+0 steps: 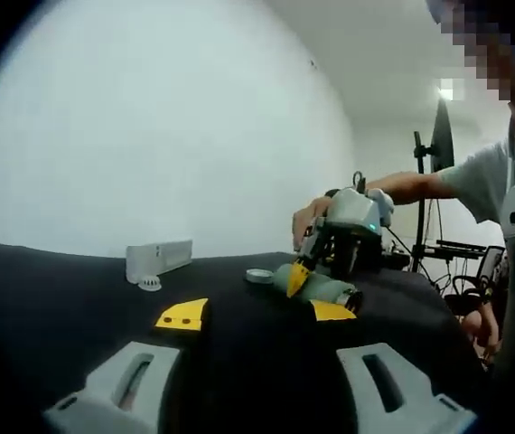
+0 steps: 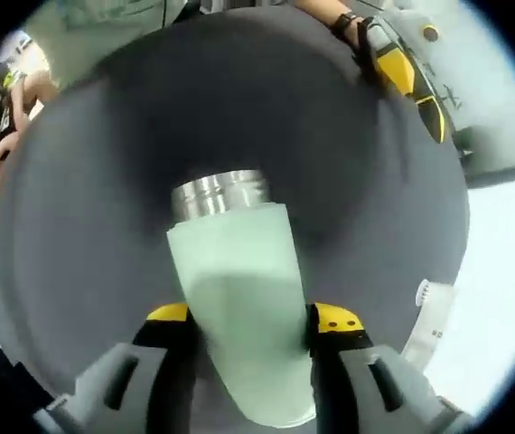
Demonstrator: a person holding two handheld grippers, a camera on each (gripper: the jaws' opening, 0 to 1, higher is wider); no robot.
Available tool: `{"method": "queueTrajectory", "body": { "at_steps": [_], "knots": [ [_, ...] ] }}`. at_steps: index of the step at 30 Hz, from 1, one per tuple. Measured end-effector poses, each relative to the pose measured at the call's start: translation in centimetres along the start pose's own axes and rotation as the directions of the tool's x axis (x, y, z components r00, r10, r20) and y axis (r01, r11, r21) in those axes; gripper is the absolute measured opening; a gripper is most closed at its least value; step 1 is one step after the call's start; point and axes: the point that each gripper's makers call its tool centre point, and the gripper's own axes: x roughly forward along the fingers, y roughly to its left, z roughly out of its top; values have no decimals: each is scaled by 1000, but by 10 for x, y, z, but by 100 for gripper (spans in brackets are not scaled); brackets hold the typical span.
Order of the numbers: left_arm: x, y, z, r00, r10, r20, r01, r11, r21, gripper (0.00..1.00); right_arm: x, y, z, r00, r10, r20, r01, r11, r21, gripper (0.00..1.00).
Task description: Assemble the cup parts correctly, then place the assembled cup into the box.
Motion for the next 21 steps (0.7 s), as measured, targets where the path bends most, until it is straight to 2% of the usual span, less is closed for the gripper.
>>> {"method": "queueTrajectory", "body": {
  "at_steps": [1,3,5,8,14,18,21],
  "knots": [
    [0,0,0,1000,1,-2,-1,1000,1,43,-1,1,1,1000,0,13,0,1000,23,45],
    [0,1,-1,1000,3,-3,-3,1000,1,43,-3,3,4,999,-5,51,-2,991,131,44],
    [0,1,-1,1000,5,-4,-5,1000,0,43,-4,4,5,997,-12,76,-1,985,173,43],
    [0,2,-1,1000,7,-5,-7,1000,0,43,-9,1,2,992,-59,109,28,964,265,43],
    [0,3,-1,1000,11,-5,-11,1000,-5,43,-23,-5,-1,975,-142,170,64,916,396,43],
    [-1,4,-1,1000,14,-3,-14,1000,-9,43,-34,-16,3,951,-215,223,78,863,499,43],
    [-1,5,1,1000,18,5,-18,1000,-17,43,-46,-26,8,915,-300,271,99,817,568,43]
  ]
}}
